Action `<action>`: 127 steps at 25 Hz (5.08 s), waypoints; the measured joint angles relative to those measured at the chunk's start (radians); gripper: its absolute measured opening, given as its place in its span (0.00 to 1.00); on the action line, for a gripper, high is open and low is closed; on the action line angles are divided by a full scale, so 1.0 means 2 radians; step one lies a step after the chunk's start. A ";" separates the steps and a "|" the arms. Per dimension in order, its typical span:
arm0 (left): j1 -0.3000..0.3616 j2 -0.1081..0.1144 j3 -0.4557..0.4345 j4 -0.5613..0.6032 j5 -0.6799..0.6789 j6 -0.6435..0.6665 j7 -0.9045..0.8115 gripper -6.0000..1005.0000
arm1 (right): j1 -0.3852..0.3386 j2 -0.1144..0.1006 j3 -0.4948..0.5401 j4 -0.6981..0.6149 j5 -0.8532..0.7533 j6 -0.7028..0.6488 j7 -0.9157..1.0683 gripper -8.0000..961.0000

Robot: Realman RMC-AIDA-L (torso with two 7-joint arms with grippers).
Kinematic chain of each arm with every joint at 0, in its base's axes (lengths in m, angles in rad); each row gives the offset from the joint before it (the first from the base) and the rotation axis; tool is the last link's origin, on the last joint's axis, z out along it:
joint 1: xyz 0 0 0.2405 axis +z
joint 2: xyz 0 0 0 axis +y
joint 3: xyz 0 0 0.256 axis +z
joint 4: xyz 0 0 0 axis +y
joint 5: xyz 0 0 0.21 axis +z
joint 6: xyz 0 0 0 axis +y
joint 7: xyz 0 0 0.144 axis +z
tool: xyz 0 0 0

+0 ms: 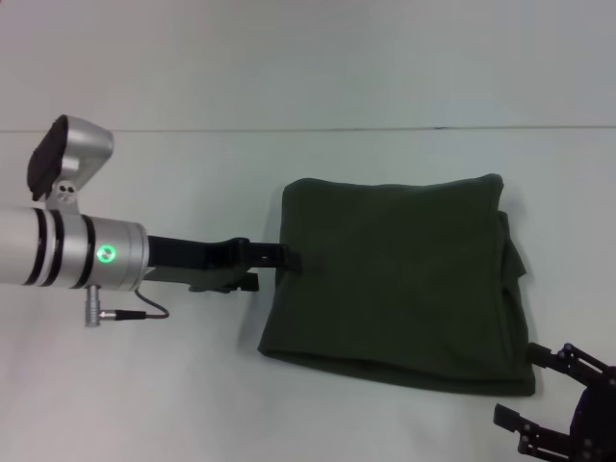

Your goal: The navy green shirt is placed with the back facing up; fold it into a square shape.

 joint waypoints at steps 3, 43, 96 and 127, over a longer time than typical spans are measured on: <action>-0.004 -0.003 0.009 -0.001 0.000 -0.010 0.000 0.82 | 0.000 0.000 0.000 0.000 0.000 -0.001 0.000 0.94; -0.004 -0.027 0.021 -0.021 -0.033 -0.065 0.067 0.25 | 0.010 0.000 0.000 -0.004 0.000 -0.009 0.017 0.94; 0.175 -0.036 -0.191 0.132 -0.070 0.122 0.344 0.55 | 0.060 0.005 0.032 0.002 0.006 0.005 0.021 0.94; 0.237 -0.055 -0.229 0.039 -0.057 0.225 0.794 0.91 | 0.046 0.004 0.056 0.102 0.008 0.068 -0.073 0.94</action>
